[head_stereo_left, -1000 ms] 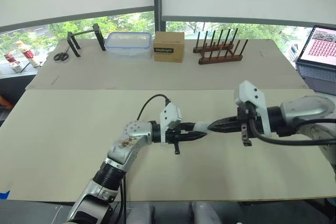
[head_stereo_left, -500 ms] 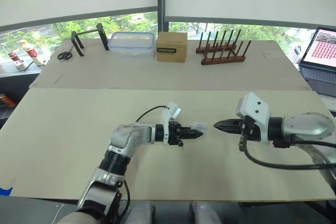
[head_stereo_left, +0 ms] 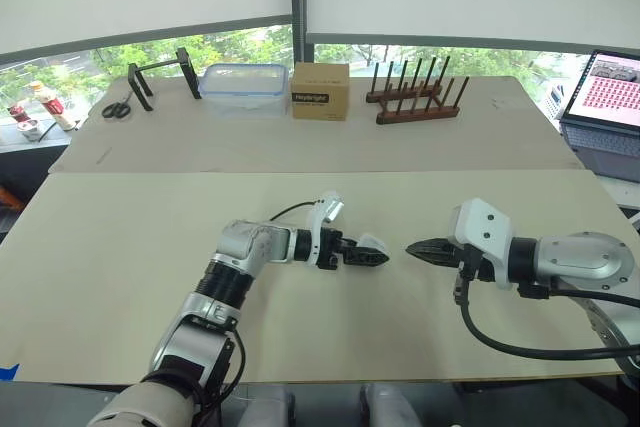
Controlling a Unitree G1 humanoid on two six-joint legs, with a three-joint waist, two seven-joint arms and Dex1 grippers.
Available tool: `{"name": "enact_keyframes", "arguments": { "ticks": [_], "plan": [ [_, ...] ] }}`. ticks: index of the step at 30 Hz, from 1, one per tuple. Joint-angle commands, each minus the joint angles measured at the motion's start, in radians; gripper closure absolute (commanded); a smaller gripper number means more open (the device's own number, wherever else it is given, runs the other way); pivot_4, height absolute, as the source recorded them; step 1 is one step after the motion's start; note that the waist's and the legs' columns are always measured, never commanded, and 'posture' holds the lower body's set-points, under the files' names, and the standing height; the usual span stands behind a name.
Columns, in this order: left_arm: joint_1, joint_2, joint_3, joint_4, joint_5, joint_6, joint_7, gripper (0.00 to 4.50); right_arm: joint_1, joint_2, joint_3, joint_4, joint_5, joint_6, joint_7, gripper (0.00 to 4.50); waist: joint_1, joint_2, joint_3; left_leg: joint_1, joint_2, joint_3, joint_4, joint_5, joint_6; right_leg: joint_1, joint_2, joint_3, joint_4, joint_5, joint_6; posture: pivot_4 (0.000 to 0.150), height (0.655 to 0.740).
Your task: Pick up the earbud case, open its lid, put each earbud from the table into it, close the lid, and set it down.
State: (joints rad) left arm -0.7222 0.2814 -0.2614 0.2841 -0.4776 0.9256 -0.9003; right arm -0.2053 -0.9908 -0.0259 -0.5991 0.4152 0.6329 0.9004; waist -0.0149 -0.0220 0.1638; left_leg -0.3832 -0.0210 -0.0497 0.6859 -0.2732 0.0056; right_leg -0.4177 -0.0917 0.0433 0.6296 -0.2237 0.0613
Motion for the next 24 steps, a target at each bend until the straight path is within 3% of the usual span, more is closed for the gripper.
{"name": "enact_keyframes", "arguments": {
  "ticks": [1, 8, 13, 19, 24],
  "plan": [
    [0.057, 0.099, -0.033, -0.109, 0.087, -0.132, -0.042, 0.01, -0.018, -0.024, -0.028, 0.009, 0.002, -0.020, 0.033, 4.21, -0.003, 0.000, 0.000, 0.000, 0.000, 0.000, -0.001, 0.000, 0.000, -0.001, 0.000, 0.000, 0.000, 0.000, 0.000, 0.150, 0.7400],
    [0.185, 0.244, 0.029, -0.386, 0.103, -0.400, -0.142, 0.00, -0.045, -0.095, -0.049, 0.065, 0.007, -0.066, 0.144, 1.86, 0.013, 0.000, 0.000, -0.005, -0.001, 0.001, -0.002, 0.000, -0.001, -0.005, -0.002, 0.000, -0.001, 0.000, 0.000, 0.150, 0.7400],
    [0.304, 0.365, 0.123, -0.547, 0.015, -0.473, -0.282, 0.00, -0.047, -0.164, -0.108, 0.087, 0.032, -0.080, 0.238, 0.17, 0.015, 0.000, 0.000, -0.004, 0.000, 0.001, -0.002, 0.000, -0.001, -0.005, -0.002, 0.000, -0.002, 0.000, 0.000, 0.150, 0.7400],
    [0.406, 0.521, 0.246, -0.641, 0.025, -0.497, -0.282, 0.00, 0.044, -0.227, -0.284, 0.124, 0.078, -0.115, 0.381, 0.08, 0.015, 0.001, 0.001, -0.004, 0.001, 0.001, -0.002, 0.000, 0.000, -0.004, -0.001, -0.001, -0.001, 0.000, 0.000, 0.150, 0.7400],
    [0.414, 0.556, 0.271, -0.623, 0.022, -0.493, -0.286, 0.00, 0.053, -0.225, -0.313, 0.130, 0.090, -0.114, 0.387, 0.08, 0.016, 0.001, 0.001, -0.002, 0.001, 0.002, -0.002, 0.000, 0.000, -0.002, -0.001, -0.001, -0.001, 0.000, 0.000, 0.150, 0.7400]
  ]
}}
